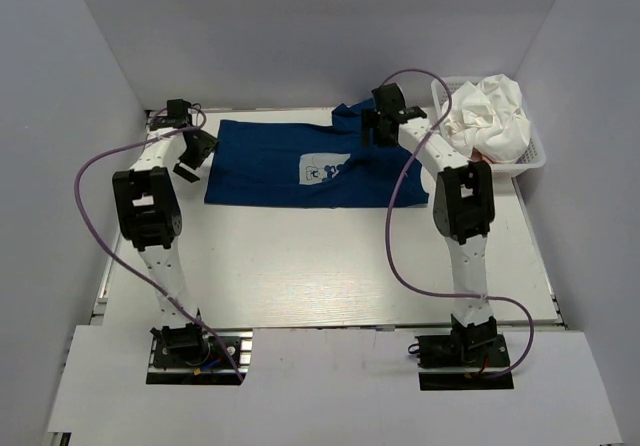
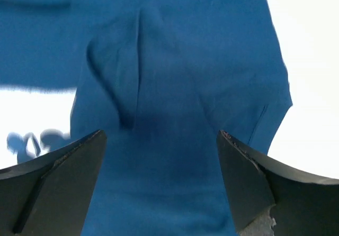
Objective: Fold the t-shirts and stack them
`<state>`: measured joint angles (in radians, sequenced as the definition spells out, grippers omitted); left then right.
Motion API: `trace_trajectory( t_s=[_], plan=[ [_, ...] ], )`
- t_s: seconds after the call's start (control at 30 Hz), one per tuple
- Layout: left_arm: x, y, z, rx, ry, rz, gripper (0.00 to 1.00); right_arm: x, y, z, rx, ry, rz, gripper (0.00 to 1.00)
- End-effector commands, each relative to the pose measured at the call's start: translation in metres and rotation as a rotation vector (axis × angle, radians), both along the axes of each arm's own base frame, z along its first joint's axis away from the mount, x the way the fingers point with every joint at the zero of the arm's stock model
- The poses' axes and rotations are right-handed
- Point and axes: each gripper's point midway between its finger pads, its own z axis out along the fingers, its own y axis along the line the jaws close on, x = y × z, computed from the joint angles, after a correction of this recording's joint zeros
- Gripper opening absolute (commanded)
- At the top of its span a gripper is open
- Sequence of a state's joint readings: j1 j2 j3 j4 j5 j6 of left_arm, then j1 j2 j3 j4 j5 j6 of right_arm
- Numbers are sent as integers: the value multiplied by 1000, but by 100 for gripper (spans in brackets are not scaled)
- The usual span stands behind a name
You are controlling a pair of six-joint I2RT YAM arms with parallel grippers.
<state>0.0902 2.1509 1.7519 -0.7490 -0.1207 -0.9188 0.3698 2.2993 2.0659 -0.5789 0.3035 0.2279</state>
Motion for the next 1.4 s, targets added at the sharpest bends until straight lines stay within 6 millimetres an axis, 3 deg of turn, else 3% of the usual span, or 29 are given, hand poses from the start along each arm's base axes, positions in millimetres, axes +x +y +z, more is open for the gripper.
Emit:
trace_trajectory(
  t_s=[0.0, 0.03, 0.27, 0.33, 0.43, 0.63, 0.67, 0.73, 0.77, 0.83, 0.87, 0.93, 1.0, 1.03, 1.07, 1.1, 1.13, 1.17, 1.2, 1.23, 1.27, 1.3, 1.33, 1.37],
  plan=[
    [2, 14, 81, 53, -192, 53, 100, -19, 11, 61, 88, -117, 62, 90],
    [2, 14, 103, 64, -257, 46, 100, -27, 13, 66, 118, -129, 84, 90],
    [-19, 0, 100, 54, -252, -37, 100, -58, 47, 16, 281, 31, 195, 90],
    [-23, 0, 108, 68, -258, -57, 100, -59, 58, 2, 317, 64, 218, 90],
    [-33, -4, 101, 77, -222, -89, 100, -57, 65, -11, 349, 101, 201, 90],
    [-54, 8, 99, 113, -187, -72, 100, -52, 81, -32, 424, 116, 208, 90],
    [-55, 9, 94, 121, -183, -86, 100, -39, 89, -20, 448, 64, 227, 90],
    [-55, 9, 99, 131, -209, -94, 100, -29, 100, -37, 464, 60, 243, 90],
    [-55, 7, 97, 127, -209, -107, 100, -4, 110, -6, 481, -30, 258, 90],
    [-56, 8, 97, 134, -207, -118, 100, 7, 118, -49, 456, 19, 248, 90],
    [-56, 8, 97, 134, -207, -118, 100, 29, 130, -18, 494, -58, 261, 90],
    [-56, 6, 96, 152, -202, -134, 100, 50, 151, -3, 535, -121, 293, 90],
    [-54, 5, 98, 176, -210, -152, 100, 52, 158, 13, 560, -167, 296, 90],
    [-50, 2, 100, 160, -230, -164, 100, 53, 154, 30, 553, -201, 280, 90],
    [-48, 0, 102, 158, -241, -182, 100, 53, 147, 31, 539, -212, 269, 90],
    [-47, -3, 95, 146, -235, -191, 100, 53, 142, 50, 528, -255, 252, 90],
    [-42, -7, 99, 128, -262, -206, 100, 45, 127, 21, 471, -208, 212, 90],
    [-39, -11, 94, 114, -262, -229, 100, 41, 122, 36, 458, -226, 209, 90],
    [-36, -15, 92, 95, -269, -243, 100, 37, 105, 35, 400, -231, 172, 90],
    [-33, -26, 84, 64, -265, -284, 100, 26, 94, 20, 362, -182, 143, 90],
    [-28, -30, 82, 49, -279, -297, 100, 27, 74, 20, 309, -196, 80, 90],
    [-25, -33, 78, 34, -281, -308, 100, 13, 65, 35, 297, -204, 67, 90],
    [-22, -44, 68, 2, -277, -340, 100, 1, 51, 15, 267, -166, 41, 90],
    [-12, -52, 69, -1, -313, -359, 100, -14, 33, 9, 226, -156, -2, 90]
  ],
)
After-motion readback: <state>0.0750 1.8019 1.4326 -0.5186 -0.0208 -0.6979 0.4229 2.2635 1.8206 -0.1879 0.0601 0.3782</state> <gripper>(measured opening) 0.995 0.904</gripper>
